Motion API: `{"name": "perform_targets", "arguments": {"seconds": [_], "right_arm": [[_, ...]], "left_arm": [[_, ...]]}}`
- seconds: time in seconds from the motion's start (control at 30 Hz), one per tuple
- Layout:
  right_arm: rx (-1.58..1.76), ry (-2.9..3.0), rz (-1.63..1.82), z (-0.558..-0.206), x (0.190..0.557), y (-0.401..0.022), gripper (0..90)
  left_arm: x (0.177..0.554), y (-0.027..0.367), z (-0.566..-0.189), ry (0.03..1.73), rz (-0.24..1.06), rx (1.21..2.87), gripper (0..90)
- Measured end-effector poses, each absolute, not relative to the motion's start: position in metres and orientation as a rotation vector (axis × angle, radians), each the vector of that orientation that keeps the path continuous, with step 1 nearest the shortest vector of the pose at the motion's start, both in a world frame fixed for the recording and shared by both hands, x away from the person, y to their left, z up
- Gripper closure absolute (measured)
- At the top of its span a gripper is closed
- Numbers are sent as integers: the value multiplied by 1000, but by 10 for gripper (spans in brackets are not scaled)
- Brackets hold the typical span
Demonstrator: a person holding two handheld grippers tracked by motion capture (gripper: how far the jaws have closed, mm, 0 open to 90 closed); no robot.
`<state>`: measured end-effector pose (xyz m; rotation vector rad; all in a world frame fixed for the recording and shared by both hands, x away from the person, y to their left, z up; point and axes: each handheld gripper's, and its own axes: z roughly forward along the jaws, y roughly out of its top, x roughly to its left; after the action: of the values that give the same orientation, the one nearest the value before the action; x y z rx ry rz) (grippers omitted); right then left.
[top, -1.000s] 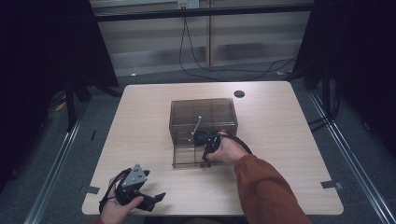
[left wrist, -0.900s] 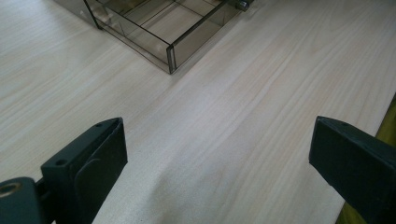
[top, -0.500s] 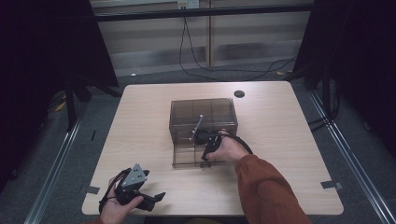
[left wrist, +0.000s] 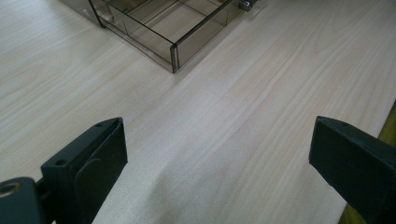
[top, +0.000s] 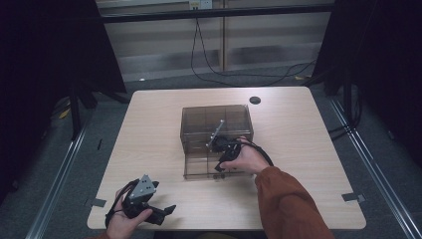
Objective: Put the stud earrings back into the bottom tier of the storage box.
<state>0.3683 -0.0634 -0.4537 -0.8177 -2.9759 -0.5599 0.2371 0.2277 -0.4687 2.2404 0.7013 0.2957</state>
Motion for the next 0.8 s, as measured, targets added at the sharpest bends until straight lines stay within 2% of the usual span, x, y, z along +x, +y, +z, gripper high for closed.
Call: {"name": "perform_targets", "arguments": {"seconds": [0.33,0.47,0.8], "right_arm": [[-856,-2940,-637,-447,365,-76,585],[-869,-2909,-678,-444,364,-83,636],[-897,-2900,-716,-438,356,-98,692]], "left_arm": [[237,228,-469,699,294,2241,44],[237,228,-469,702,288,2233,44],[237,227,-469,704,289,2237,44]]}}
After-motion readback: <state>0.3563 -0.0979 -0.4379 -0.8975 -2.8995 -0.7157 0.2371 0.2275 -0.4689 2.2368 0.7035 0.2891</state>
